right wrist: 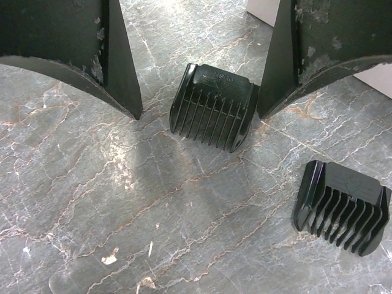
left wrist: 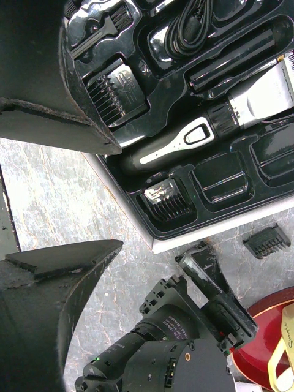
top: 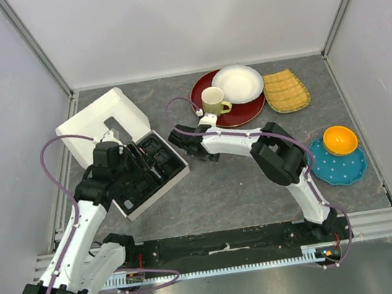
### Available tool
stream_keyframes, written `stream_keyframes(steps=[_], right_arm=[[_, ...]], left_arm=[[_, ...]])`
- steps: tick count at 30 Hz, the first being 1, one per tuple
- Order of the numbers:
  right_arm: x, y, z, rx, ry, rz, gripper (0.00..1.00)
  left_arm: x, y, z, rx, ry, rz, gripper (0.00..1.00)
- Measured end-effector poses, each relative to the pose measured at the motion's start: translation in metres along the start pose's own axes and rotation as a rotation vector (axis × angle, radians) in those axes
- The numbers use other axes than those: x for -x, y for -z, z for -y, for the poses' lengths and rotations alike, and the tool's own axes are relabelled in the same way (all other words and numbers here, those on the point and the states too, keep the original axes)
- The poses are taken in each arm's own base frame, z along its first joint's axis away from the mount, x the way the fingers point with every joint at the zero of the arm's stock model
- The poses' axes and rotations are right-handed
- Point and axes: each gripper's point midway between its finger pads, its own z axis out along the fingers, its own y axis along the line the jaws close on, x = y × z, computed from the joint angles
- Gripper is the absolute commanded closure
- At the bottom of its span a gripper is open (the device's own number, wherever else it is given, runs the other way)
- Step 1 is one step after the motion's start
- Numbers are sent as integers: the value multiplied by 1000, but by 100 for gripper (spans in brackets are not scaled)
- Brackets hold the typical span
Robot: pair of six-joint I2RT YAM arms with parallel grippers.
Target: Sort the hair-cutting tools
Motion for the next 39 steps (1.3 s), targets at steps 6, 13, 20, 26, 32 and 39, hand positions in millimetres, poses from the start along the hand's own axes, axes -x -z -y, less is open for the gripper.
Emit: stream_keyframes(steps=[6, 13, 20, 26, 32, 39], right_arm=[[-2, -1, 5, -24, 29, -6, 35], [-2, -1, 5, -25, 23, -2, 52], [-1, 3, 6, 11, 2, 9, 54], [-2, 22, 12, 60, -14, -29, 55], [37, 82, 4, 220, -134, -2, 55], [75, 145, 3, 411, -305, 21, 55]], left_arm=[[0, 0, 0, 0, 0, 1, 35], [0, 1, 0, -4, 0, 4, 35], [-4, 1, 5, -33, -7, -17, 35], [-13, -1, 19, -135, -27, -56, 35], [-25, 0, 53, -382, -33, -41, 34], [-36, 12, 112, -623, -137, 17, 35]])
